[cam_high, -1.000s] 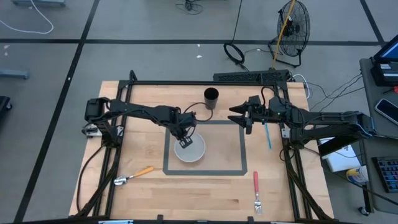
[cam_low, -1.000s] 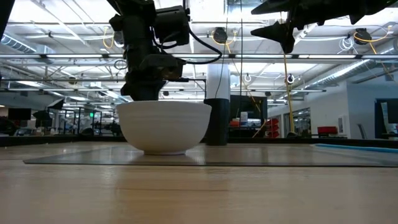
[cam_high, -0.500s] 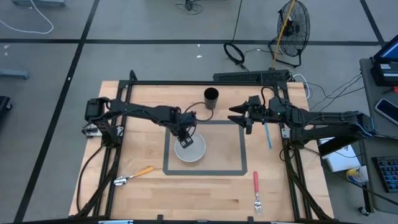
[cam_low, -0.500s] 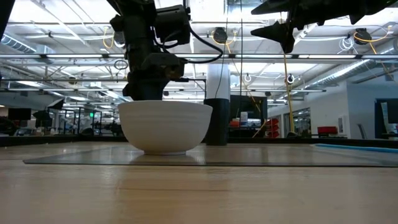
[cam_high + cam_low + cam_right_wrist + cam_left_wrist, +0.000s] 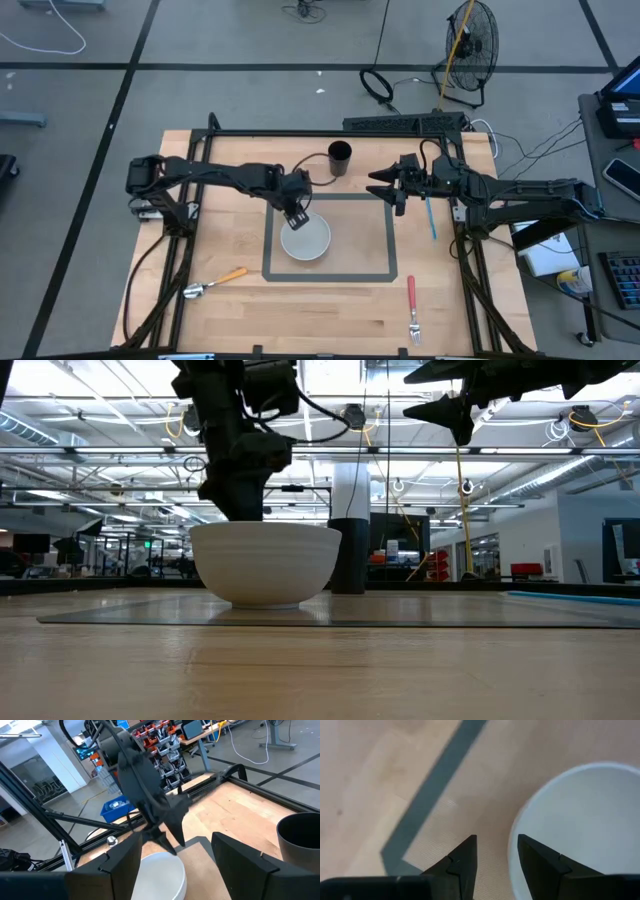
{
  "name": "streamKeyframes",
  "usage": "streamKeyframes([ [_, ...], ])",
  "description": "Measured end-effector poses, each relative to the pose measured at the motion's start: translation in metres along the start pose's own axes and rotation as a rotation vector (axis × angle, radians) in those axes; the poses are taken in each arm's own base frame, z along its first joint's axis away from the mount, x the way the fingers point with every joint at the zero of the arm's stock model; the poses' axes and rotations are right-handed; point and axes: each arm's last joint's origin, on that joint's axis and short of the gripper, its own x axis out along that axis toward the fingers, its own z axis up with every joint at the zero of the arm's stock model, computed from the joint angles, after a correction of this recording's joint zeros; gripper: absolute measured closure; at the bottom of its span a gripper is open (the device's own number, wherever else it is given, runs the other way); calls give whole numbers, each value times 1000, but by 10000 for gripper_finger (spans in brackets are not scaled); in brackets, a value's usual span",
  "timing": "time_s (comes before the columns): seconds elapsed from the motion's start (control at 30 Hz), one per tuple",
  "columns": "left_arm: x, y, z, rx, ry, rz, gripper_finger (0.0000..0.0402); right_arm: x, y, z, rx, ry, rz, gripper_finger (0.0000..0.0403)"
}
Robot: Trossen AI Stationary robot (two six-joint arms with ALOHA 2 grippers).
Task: Pick & Place Utensil
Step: Put the yellow spoon into the white bowl on the light brown mat
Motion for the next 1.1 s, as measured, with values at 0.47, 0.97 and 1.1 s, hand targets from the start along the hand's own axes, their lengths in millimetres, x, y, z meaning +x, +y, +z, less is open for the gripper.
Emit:
streamKeyframes([
  [0.47, -85, 18, -32, -12, -36, 41, 254, 0, 0, 0, 0, 0, -1, 165],
  [0.97, -130, -13, -93, 79, 82, -139, 254, 0, -1, 0, -41, -2, -6, 165],
  [1.1, -116, -20, -110, 54, 143, -120, 254, 0, -1, 0, -42, -1, -4, 165],
])
